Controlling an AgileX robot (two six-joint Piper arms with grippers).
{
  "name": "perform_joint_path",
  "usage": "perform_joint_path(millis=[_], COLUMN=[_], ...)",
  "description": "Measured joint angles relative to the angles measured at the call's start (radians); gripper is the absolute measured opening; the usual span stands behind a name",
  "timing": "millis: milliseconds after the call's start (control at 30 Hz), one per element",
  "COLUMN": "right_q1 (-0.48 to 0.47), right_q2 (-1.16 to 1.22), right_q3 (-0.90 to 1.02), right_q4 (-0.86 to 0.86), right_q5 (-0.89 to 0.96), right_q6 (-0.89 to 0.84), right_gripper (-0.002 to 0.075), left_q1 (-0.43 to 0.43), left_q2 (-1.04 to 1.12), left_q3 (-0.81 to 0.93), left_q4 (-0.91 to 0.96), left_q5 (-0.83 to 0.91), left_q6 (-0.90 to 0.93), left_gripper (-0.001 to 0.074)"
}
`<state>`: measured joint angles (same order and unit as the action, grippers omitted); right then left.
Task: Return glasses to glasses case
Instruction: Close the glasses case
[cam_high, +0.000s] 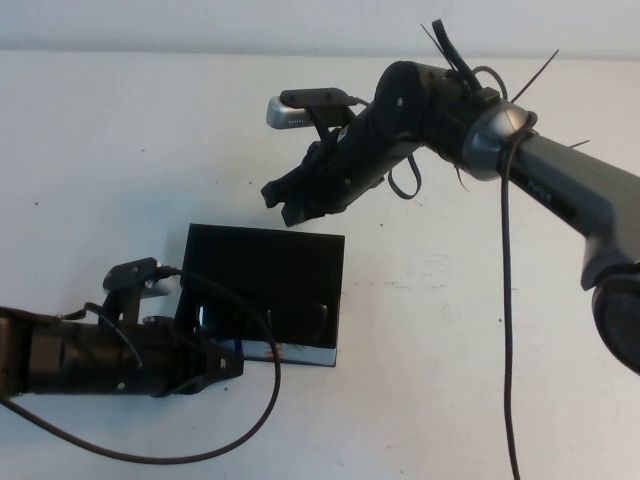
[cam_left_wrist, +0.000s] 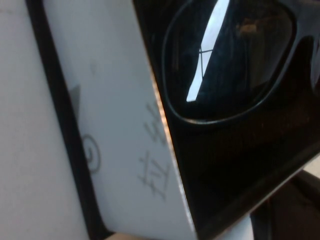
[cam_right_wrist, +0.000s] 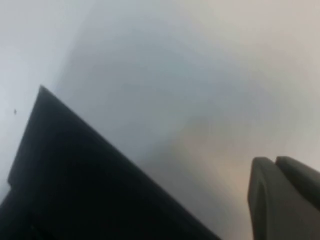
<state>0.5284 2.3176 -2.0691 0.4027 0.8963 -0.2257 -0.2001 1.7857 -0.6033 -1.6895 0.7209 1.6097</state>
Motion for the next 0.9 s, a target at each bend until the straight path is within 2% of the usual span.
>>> perform_joint_path(millis=[300, 533, 633, 800, 900], right_q1=[0.000, 0.000, 0.000, 0.000, 0.000], right_q2=[0.070, 0.070, 0.073, 0.083, 0.090], right_q3=[-0.179, -0.229, -0.229, -0.230, -0.230], right_q4=[0.026, 0.026, 0.013, 0.002, 0.002], right_q5=[0.197, 0.323, 0.288, 0.109, 0.095], right_q6=[0.000, 0.000, 0.004, 0.037, 0.046], right_gripper=[-0.0011, -0.0011, -0.0011, -0.0011, -0.0011], left_q1=[0.000, 0.000, 0.000, 0.000, 0.000], left_q2=[0.000, 0.000, 0.000, 0.000, 0.000], left_q3=[0.000, 0.000, 0.000, 0.000, 0.000], left_q4=[0.000, 0.000, 0.000, 0.000, 0.000], left_q5=[0.000, 0.000, 0.000, 0.002, 0.001], left_q6=[0.001, 0.001, 0.001, 0.001, 0.001], left_gripper=[-0.0004, -0.0004, -0.0004, -0.0004, -0.0004])
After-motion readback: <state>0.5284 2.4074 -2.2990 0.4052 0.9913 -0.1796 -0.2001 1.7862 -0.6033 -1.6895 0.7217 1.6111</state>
